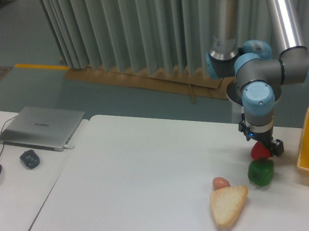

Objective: Place the red peppers in a basket
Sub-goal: 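Lower the open gripper onto the red pepper and close it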

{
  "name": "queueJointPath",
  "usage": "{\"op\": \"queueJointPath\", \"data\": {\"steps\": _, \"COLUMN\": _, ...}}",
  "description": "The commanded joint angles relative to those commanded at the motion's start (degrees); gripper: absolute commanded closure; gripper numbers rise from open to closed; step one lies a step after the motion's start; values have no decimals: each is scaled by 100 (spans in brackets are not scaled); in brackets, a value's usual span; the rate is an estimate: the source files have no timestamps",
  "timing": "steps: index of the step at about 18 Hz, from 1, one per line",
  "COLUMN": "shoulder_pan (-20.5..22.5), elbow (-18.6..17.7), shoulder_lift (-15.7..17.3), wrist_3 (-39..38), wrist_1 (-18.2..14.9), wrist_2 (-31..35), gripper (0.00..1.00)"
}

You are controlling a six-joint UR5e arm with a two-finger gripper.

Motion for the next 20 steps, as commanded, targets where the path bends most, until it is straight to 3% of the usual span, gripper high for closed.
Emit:
{"op": "queueJointPath", "data": {"steps": 6, "shoulder_pan": -35, "elbow": -17, "shoulder_lift": -9, "wrist_3": 0, "wrist_1": 0, "wrist_2": 37, "gripper": 1}}
{"op": "queueJointPath", "data": {"steps": 9, "shoulder_pan": -44, "elbow": 9, "shoulder_lift": -9, "wrist_3": 0, "wrist_1": 0, "wrist_2": 45, "gripper": 33}}
{"op": "queueJointPath", "data": {"steps": 14, "shoulder_pan": -79, "elbow": 53, "shoulder_lift": -18, "wrist_3": 0, "wrist_1": -18, "wrist_2": 54, "gripper": 61}}
{"op": "queueJointPath", "data": {"steps": 20, "shoulder_pan": -97, "elbow": 158, "shoulder_lift": 26, "wrist_3": 9, "wrist_1": -97, "wrist_2": 37, "gripper": 66}}
